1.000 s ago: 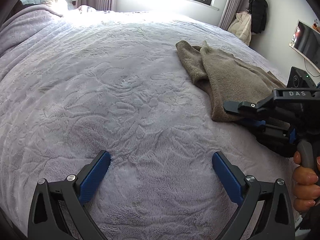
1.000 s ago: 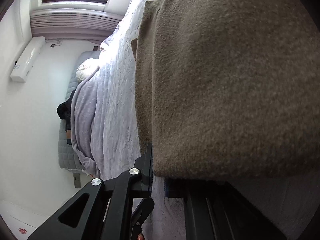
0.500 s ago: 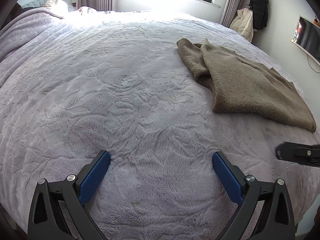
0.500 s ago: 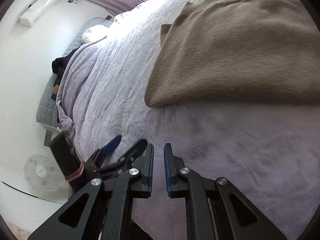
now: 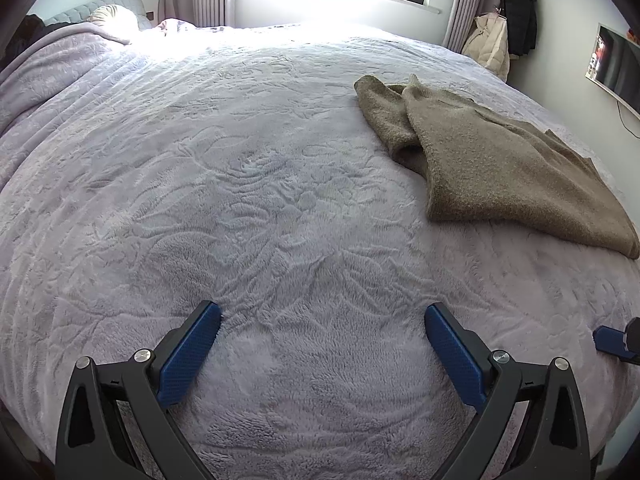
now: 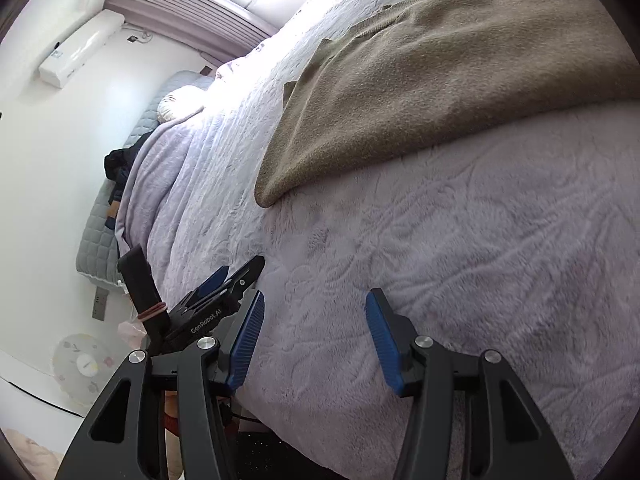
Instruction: Fold small clothes
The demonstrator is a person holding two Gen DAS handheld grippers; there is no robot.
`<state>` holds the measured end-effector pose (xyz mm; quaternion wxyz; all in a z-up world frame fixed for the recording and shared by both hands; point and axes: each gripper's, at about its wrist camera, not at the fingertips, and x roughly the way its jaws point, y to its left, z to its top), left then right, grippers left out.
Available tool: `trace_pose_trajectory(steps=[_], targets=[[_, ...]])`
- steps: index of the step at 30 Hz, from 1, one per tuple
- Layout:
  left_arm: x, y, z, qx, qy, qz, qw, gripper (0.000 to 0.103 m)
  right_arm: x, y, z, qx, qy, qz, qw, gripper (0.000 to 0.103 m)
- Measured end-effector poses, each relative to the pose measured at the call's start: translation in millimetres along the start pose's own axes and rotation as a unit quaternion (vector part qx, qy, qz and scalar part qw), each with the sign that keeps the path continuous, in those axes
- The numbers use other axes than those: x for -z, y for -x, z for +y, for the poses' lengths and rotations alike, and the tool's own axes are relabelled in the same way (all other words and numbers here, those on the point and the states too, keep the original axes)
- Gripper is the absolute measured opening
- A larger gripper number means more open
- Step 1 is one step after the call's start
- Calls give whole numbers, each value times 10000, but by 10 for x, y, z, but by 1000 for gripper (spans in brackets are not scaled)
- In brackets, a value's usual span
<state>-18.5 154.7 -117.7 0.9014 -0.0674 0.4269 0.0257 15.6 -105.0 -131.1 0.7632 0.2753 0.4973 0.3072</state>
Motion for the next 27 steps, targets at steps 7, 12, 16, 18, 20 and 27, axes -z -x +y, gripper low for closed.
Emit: trace_pose_trajectory(steps=[7,12,16,18,20,27], targets=[[5,4,-36,-144,-36,71,9999,102,91,91,-67,-173,-78,-135,9997,57],[-36,39,-51,-212,34,273,9994,102,127,171,-95,-257,-63,-217,9994,57],[-86,84,-88,-102,99,457,9989,102,120,257,-187,-328,-68,-348,9988,58],[-110,118,-122,87,156,530,9984,102,114,251,-269,-325,-144,-361,9987,58],[-137,148,-170,283,202,578,9977,102,135,252,-357,-396,-241,-362,9983,58],[-254,144,-336,1343,627,787,9858,102,165,231,-364,-337,-102,-372,9987,58]])
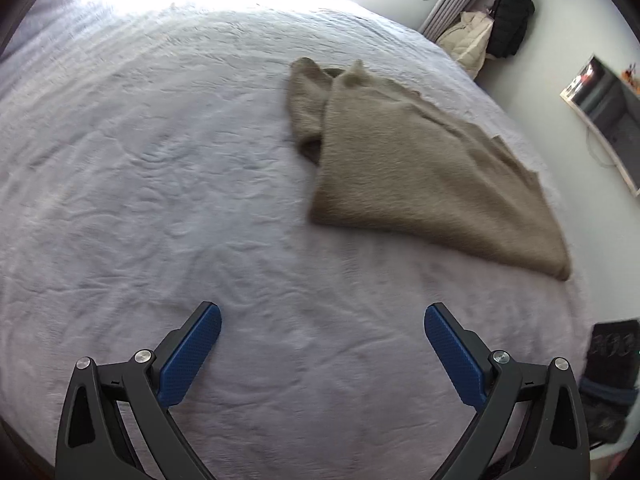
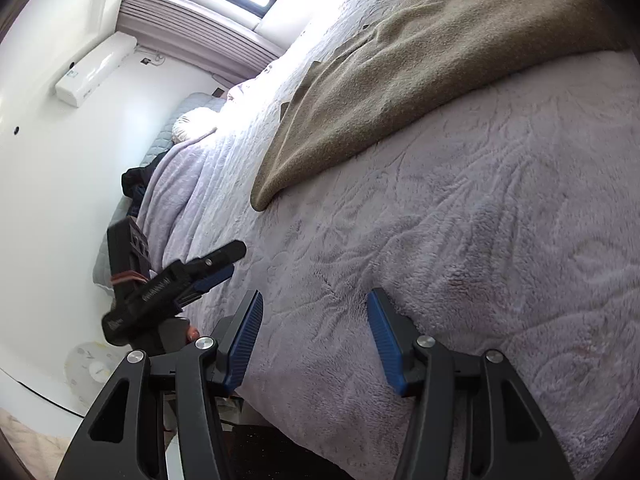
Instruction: Fold small clothes
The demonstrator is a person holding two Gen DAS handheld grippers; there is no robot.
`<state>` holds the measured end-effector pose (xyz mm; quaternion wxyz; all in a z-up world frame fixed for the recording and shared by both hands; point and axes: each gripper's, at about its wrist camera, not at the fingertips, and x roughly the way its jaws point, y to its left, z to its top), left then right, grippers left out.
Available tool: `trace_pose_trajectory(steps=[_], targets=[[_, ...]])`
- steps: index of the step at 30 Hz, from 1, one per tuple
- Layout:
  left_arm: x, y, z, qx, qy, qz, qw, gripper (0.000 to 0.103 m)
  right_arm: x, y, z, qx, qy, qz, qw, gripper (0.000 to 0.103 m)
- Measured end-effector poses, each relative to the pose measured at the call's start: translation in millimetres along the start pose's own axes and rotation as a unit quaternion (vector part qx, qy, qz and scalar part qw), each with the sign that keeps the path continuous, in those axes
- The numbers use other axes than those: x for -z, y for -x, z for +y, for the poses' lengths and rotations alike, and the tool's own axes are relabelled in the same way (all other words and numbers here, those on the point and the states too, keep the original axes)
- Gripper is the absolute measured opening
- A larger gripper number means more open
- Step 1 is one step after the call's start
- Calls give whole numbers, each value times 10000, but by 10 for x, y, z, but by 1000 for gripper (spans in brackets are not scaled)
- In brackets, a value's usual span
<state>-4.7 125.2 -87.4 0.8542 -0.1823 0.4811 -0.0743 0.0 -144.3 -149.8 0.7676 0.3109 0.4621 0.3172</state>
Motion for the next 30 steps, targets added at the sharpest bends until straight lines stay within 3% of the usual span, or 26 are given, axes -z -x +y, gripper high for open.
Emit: trace_pose_trajectory(steps=[3,6,10,14,19,24,26,30], targets=[[-107,-41,-49,625,327,32,9975,102,8,16,-37,-79,-51,-15,10000,58],[-235,-182,-101,1331,697,148,9885,102,24,31,-64,-110,-66,-13,9999,58],[-371,-425,-250,1713,857,244,9812,102,36,47,-85,-108,-46,4,9999,58],[-499,-590,-377,1612,807,102,9836,102,32,56,-116,-137,-59,28,9999,58],[-729,-674,-492,1213,695,-166,9900,102,25,58,-142,-154,-64,63,9998,58],[-885,-480,-695,970,435,-854,9907,101,-1,74,-146,-218,-55,65,9997,58],[-876,-560,-698,706,457,-764,9935,92,-23,81,-157,-258,-88,87,9996,58],[-834,-861,-526,273,797,-302,9960,65,-92,163,-149,-281,-80,135,9995,58]])
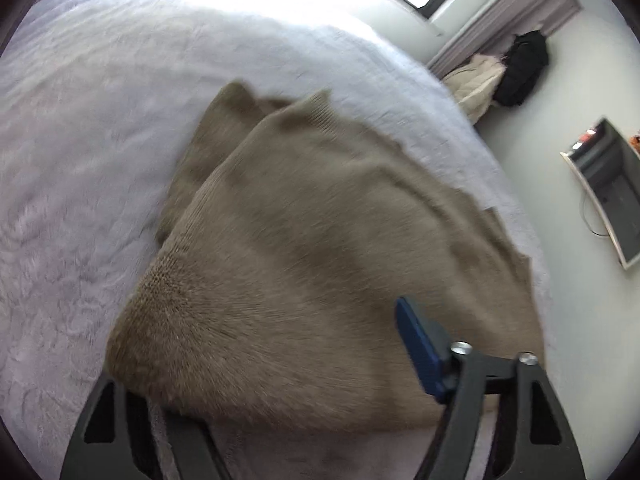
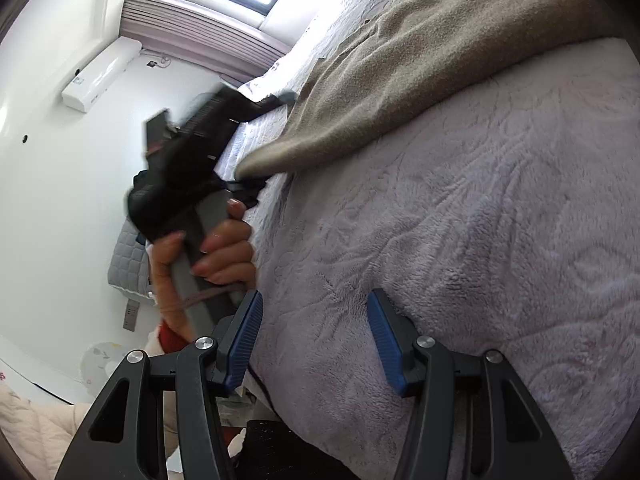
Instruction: Fold small clothes
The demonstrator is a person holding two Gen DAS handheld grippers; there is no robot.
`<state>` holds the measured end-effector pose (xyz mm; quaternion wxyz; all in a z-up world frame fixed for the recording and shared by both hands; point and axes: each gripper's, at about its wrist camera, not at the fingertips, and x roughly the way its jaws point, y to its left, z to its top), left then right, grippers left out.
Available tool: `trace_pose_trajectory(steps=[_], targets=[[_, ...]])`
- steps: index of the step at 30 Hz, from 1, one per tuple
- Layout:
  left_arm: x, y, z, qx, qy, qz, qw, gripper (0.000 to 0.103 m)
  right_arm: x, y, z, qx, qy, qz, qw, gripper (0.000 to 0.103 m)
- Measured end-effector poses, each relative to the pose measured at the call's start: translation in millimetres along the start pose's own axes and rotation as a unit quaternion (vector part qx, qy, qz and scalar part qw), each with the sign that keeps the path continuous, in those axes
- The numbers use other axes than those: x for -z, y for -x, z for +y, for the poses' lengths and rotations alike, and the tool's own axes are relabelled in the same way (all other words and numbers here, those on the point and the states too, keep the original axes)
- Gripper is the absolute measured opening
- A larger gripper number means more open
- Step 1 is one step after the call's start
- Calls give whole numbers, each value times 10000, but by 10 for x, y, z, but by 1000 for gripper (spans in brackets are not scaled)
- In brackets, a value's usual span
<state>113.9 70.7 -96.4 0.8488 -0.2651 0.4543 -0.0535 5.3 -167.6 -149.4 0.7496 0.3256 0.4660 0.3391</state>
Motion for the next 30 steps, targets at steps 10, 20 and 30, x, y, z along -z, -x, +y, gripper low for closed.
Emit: trace_pose_trajectory(steps=[10,20,30], targets=[[-45,117,-396,-995,-872,-844,9876,15,-183,537,-133,53,-58,-569,9983,60],[319,8,-1311,-1833,-3426,-1502,9091,15,-794,1187,-173,450,215,-998,9938,62],[424,38,-1241,-1770,-3479,-1602,9066,15,-2292,-8,825,599,1518,1226,9789,87]])
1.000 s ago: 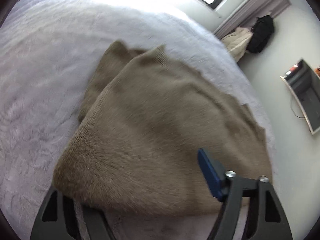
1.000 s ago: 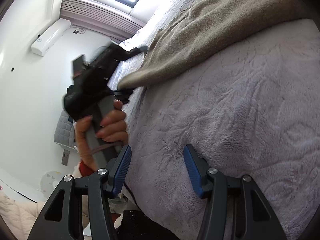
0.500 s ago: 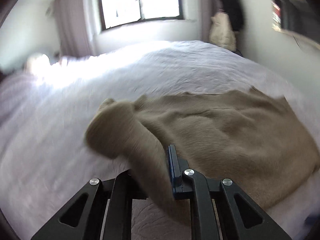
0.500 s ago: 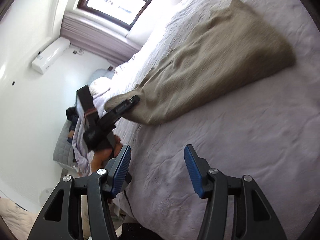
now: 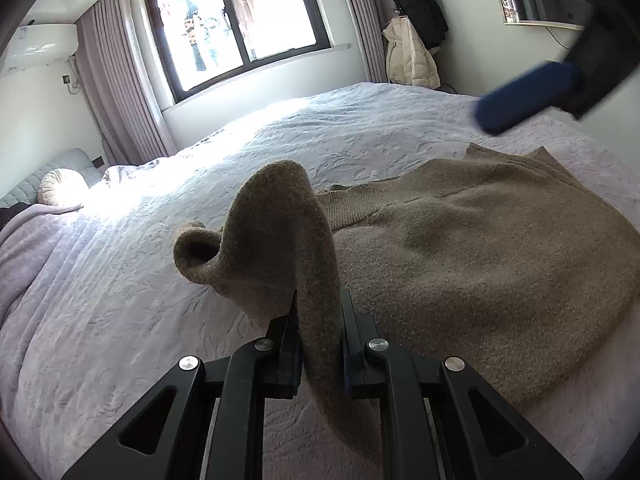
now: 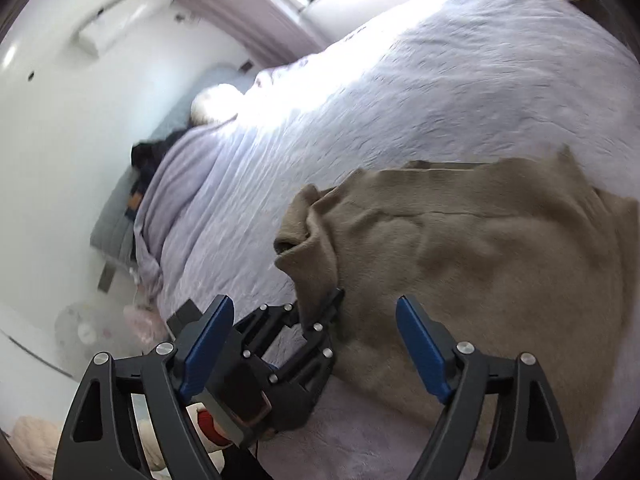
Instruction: Fold small clothes
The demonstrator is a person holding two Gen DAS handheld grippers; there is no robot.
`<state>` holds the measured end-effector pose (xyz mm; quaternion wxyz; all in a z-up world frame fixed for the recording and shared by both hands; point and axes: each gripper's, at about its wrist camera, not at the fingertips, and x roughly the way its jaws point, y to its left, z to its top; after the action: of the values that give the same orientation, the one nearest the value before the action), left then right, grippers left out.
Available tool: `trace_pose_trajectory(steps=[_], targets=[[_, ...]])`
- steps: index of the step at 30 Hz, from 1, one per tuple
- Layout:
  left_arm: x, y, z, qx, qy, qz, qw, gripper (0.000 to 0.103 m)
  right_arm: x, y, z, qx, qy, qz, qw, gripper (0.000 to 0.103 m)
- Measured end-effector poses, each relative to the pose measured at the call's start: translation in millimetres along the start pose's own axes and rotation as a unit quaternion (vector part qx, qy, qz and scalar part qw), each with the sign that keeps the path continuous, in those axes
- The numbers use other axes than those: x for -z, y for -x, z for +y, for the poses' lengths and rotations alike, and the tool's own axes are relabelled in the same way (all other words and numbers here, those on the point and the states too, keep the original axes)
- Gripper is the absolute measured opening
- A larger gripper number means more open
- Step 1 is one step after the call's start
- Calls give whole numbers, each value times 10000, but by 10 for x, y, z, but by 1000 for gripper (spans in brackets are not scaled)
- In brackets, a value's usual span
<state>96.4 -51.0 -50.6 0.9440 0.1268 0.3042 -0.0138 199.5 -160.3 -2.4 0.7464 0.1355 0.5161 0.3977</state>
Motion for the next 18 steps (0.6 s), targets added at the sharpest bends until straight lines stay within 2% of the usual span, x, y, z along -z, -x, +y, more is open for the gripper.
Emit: trace_pose_trajectory(steps=[3,8,13,18], targets=[[44,8,61,126,236,-2,9996,15,-365,-548,229,522,408,793,9946,87],[94,25,190,346,700,36,9969,15,-704,-1342,546,1097,1015,1766,9729,87],[157,73,196,391,722,-96,9966,15,-833,-2031,798,1577,1603,2556,9403,87],[164,33,241,531,907,-91,9944,15,-827,-2526,848,2248,1802,3151,9043,87]])
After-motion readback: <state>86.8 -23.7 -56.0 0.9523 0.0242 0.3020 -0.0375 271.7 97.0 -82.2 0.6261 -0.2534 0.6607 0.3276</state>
